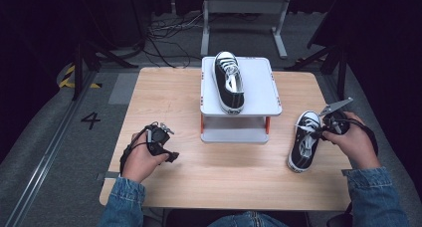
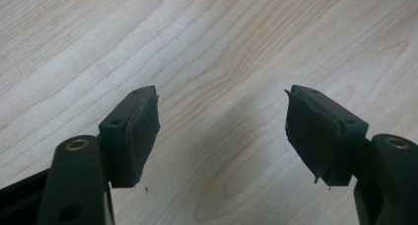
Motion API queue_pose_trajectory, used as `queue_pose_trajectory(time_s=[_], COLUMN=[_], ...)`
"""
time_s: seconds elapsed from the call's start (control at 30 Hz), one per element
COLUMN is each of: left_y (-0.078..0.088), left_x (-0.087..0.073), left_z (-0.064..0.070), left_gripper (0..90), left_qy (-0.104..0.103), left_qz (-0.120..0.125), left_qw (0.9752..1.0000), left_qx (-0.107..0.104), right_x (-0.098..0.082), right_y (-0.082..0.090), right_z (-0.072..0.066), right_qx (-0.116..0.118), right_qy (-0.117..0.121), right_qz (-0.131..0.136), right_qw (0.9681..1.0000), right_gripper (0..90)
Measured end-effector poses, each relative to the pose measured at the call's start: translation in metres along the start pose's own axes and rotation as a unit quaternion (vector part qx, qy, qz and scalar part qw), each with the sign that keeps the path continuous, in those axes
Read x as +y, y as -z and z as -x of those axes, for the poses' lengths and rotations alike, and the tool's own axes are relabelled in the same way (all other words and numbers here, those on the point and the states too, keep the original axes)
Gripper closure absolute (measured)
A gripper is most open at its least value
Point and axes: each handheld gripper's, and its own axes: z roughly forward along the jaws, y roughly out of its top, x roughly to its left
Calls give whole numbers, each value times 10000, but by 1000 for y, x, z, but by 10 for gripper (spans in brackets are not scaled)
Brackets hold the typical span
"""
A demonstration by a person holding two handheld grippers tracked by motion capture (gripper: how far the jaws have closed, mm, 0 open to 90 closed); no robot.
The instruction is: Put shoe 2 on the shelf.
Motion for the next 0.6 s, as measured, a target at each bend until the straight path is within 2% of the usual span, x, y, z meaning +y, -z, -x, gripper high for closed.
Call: queue_pose_trajectory(time_s=[0.03, 0.2, 0.27, 0.3, 0.4, 0.53, 0.6], left_y=[1, 4, 4, 5, 5, 6, 7], left_x=[0, 0, -1, -1, -2, -4, -5], left_z=[-1, -3, -3, -3, -3, -4, -4], left_gripper=[297, 298, 298, 298, 298, 297, 297], left_qy=[36, 26, 57, 65, 97, 92, 103], left_qz=[31, 78, 113, 109, 131, 140, 143], left_qw=[10000, 10000, 9999, 9999, 9999, 9999, 9998], left_qx=[4, 18, 11, 25, 21, 18, 35], right_x=[3, 13, 20, 29, 36, 55, 71], right_y=[6, 18, 28, 40, 49, 71, 87], right_z=[2, 4, 3, 3, 3, 0, -4], right_qx=[-100, -17, -69, -73, -124, -229, -322], right_qy=[7, 153, 277, 411, 525, 775, 963], right_qz=[-10, -31, -30, 36, 81, 198, 235], right_qw=[9999, 9999, 9996, 9991, 9985, 9965, 9946], right_gripper=[795, 803, 804, 804, 804, 804, 804])
